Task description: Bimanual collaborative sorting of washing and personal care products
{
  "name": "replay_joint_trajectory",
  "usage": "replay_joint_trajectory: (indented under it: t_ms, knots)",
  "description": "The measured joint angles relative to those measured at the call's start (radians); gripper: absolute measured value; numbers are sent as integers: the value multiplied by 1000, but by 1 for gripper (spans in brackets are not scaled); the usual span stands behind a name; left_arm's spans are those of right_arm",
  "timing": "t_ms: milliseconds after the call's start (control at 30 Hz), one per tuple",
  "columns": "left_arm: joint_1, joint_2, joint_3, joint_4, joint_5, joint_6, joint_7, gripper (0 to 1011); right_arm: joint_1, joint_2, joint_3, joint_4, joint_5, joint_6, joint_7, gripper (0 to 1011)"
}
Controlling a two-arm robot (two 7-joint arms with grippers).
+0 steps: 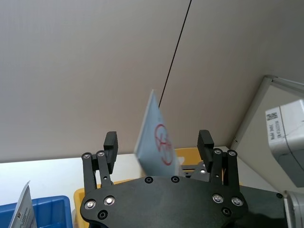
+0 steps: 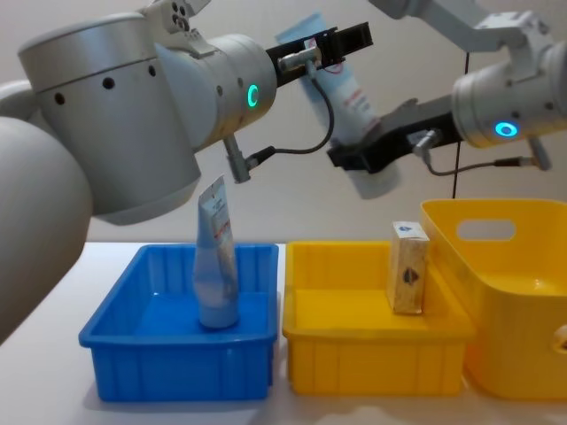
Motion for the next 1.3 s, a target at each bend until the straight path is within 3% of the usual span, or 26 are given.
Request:
replay_joint_trajectory:
  t_ms: [400,700,933,1167,1300]
  knots:
    - [0,0,0,0,0,0,1,1001,-57,60,71,-66,4,73,-54,295]
    - [0,0,0,0,0,0,1,1001,-55,96,114,-44,4,147,-64,286]
    - [0,0,0,0,0,0,1,1001,-11,106,126,38,3,198,-44,288]
    - [0,0,0,0,0,0,1,1001,70,96,118,179,-4,231,5,278]
    - [0,0,0,0,0,0,1,1001,149,71,101,322,-13,227,50,275]
